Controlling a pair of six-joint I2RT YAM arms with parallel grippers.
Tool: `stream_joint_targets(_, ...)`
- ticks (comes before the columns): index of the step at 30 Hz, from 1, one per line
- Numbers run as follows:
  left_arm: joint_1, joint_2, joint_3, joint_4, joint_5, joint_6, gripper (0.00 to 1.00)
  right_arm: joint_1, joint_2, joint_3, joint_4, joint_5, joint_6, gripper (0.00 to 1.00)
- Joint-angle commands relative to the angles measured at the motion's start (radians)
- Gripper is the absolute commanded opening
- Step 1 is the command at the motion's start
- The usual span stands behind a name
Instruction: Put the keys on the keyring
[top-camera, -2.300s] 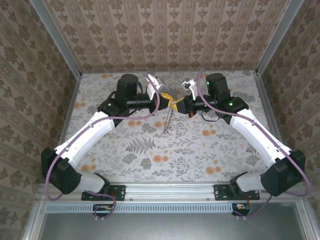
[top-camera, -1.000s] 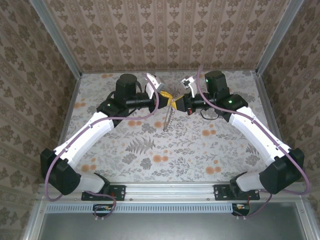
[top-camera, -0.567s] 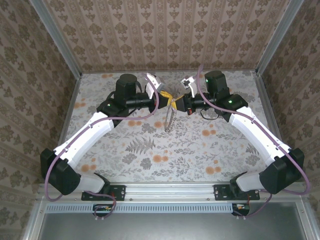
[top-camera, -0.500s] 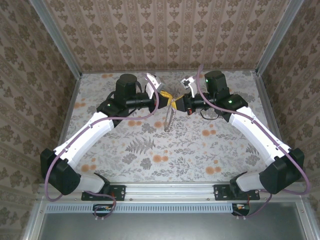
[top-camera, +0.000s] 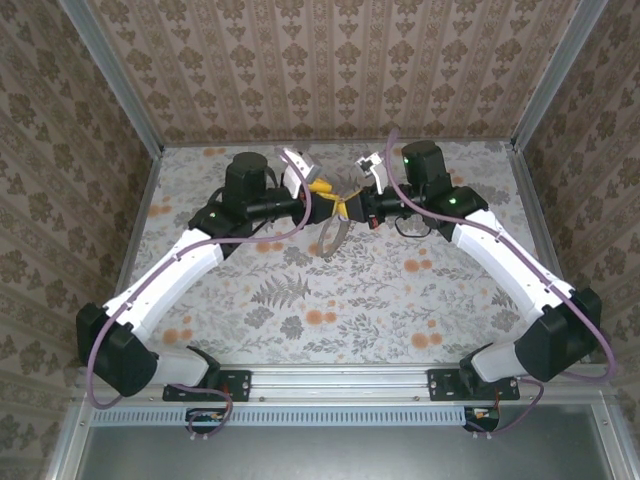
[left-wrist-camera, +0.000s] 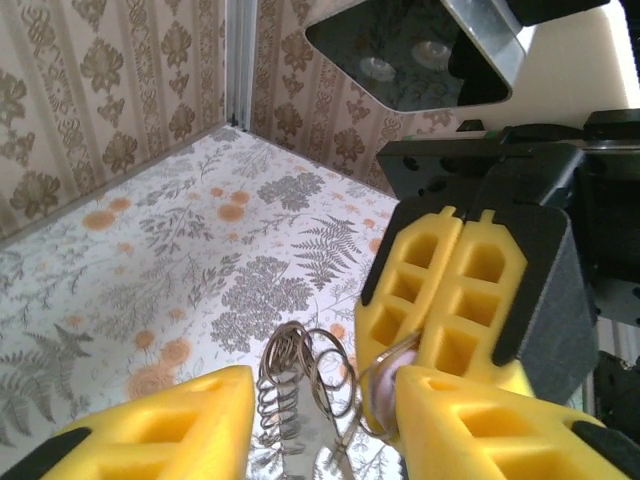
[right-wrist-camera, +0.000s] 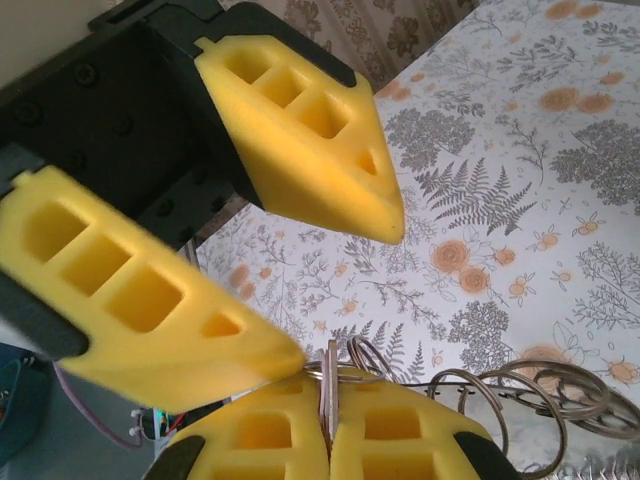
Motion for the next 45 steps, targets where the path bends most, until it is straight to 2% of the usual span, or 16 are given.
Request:
stream_joint_targets(1,0.021,-0.049,-0.029,0.045,-0.023,-0.047,0.47,0.004,0.01,0.048,0.065,0.002,0.014,0.0)
stream_joint_targets(6,0.058,-0.089,-0.062,0.057,-0.061,-0.073,0.57,0.003,0.031,0.05,0.067,0.007,0.013,0.0)
stream_joint_targets(10,0.091,-0.124,-0.081,0.064,-0.085,-0.091,0.69,0.003,0.053,0.054,0.075,0.01,0.019,0.0)
stream_joint_targets(15,0.131,-0.163,-0.1,0.06,-0.112,-0.108,0.99,0.003,0.089,0.069,0.078,0.011,0.021,0.0)
stream_joint_targets(28,0.291,-0.276,-0.15,0.0,-0.193,-0.157,1.0,0.003,0.289,0.197,0.093,-0.007,0.049,0.0)
stream_joint_targets(39,0.314,-0.315,-0.174,-0.045,-0.214,-0.169,1.0,0.003,0.566,0.412,0.161,-0.031,0.152,0.0)
stream_joint_targets(42,0.314,-0.323,-0.179,-0.056,-0.214,-0.171,1.0,-0.001,0.588,0.386,0.173,-0.032,0.154,0.0)
stream_joint_targets(45,0.314,-0.323,-0.188,-0.053,-0.216,-0.176,1.0,-0.012,0.571,0.287,0.22,-0.024,0.16,0.0)
